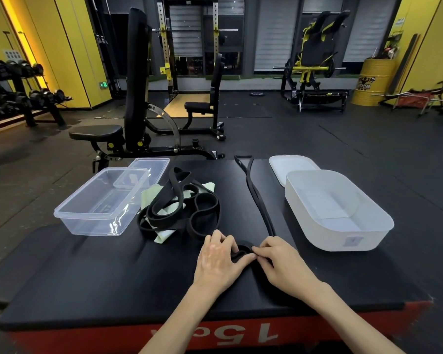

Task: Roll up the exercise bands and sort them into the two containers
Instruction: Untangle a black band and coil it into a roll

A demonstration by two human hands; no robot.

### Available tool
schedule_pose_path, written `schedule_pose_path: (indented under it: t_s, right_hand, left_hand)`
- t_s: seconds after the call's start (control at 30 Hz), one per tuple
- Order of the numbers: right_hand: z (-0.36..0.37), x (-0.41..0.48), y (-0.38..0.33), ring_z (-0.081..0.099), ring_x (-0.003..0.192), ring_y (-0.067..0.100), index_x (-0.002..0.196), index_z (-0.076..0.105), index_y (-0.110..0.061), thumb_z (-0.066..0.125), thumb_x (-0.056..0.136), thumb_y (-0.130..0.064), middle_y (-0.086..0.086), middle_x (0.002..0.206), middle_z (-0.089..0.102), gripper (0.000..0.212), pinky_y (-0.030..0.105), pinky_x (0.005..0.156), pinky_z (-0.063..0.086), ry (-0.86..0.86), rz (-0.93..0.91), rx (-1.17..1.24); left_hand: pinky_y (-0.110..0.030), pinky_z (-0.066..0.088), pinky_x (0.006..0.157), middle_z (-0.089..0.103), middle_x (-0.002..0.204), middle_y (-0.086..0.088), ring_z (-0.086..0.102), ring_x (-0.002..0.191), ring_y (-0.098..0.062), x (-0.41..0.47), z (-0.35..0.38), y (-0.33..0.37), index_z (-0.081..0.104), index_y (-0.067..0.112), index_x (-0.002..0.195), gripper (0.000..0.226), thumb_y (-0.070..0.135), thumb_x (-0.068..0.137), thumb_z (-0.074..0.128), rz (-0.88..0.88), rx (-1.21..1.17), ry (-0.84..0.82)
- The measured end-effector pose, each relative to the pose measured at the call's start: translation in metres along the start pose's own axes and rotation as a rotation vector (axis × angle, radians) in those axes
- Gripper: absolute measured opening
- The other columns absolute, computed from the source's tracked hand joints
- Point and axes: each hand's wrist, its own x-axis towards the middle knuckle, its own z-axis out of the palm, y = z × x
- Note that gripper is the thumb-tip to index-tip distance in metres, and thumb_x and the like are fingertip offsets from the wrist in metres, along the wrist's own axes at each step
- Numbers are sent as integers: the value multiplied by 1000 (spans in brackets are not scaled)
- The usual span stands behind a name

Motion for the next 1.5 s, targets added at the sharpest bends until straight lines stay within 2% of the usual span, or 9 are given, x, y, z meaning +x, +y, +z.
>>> schedule_pose_path:
  t_s: [0.17, 0.3, 0.53, 0.67, 0.93, 1.1, 1.27, 1.4, 1.5]
  right_hand:
    - [4, -3, -1, 53, 72, 18, 88, 69, -12, 53, 85, -27, -2, 79, 52, 23, 24, 60, 46, -15, -74, -82]
    - [3, 0, 3, 52, 74, 18, 87, 68, -13, 58, 86, -25, -2, 83, 51, 16, 24, 63, 44, -21, -109, -93]
    - [-11, 0, 15, 45, 87, 16, 127, 58, -28, 50, 92, -13, -5, 95, 49, 40, 22, 78, 38, -126, -126, -88]
    - [-17, 2, 18, 44, 91, 16, 136, 50, -27, 44, 91, -1, -3, 96, 47, 52, 25, 80, 41, -187, -163, -93]
    - [-9, 2, 13, 52, 97, 22, 124, 61, -21, 48, 92, -11, 2, 100, 59, 36, 28, 81, 42, -92, -13, -84]
    - [-8, 9, 7, 54, 92, 18, 97, 63, -19, 53, 90, -22, -2, 89, 59, 13, 24, 73, 38, 0, 106, -77]
    - [-5, 5, 11, 56, 85, 22, 100, 66, -21, 59, 81, -18, -1, 87, 60, 21, 32, 73, 45, 37, 82, -89]
    - [-8, -1, 21, 55, 71, 20, 108, 69, -20, 64, 75, -6, -3, 80, 56, 36, 27, 58, 41, 15, -7, -140]
    - [-6, 3, 13, 55, 78, 21, 107, 68, -15, 62, 84, -12, -1, 83, 56, 24, 26, 65, 42, 0, -8, -134]
  left_hand:
    - [-15, 35, 81, 43, 104, 16, 38, 98, -4, -2, -1, -7, 58, 27, 87, 49, 73, 68, 60, 55, -120, -77]
    - [-19, 31, 99, 41, 130, 18, 32, 118, -1, -3, -13, -21, 63, 32, 106, 36, 59, 83, 58, 127, -211, -231]
    - [-23, 24, 107, 15, 150, 23, 25, 128, -3, 7, -30, -33, 59, 33, 120, 35, 38, 86, 65, 201, -253, -475]
    - [-23, 31, 103, 28, 151, 19, 35, 114, -8, 12, -26, -25, 61, 31, 103, 26, 39, 81, 71, 231, -228, -438]
    - [-7, 18, 93, 49, 130, 21, 42, 113, -2, 5, -10, -12, 69, 33, 97, 28, 53, 77, 69, 125, -201, -199]
    - [-11, 25, 91, 53, 126, 19, 45, 110, -6, 3, -8, -7, 70, 30, 102, 32, 53, 79, 68, 56, -158, -87]
    - [-11, 25, 90, 53, 117, 21, 45, 110, -2, 1, -5, -6, 67, 29, 100, 34, 55, 78, 67, -3, -145, -46]
    - [-15, 37, 88, 53, 105, 20, 49, 104, -1, 0, -2, -4, 60, 30, 92, 31, 55, 76, 68, -18, -154, -20]
    - [-20, 44, 86, 51, 100, 19, 51, 98, -1, -1, -2, -1, 59, 29, 92, 33, 56, 75, 68, -50, -167, -7]
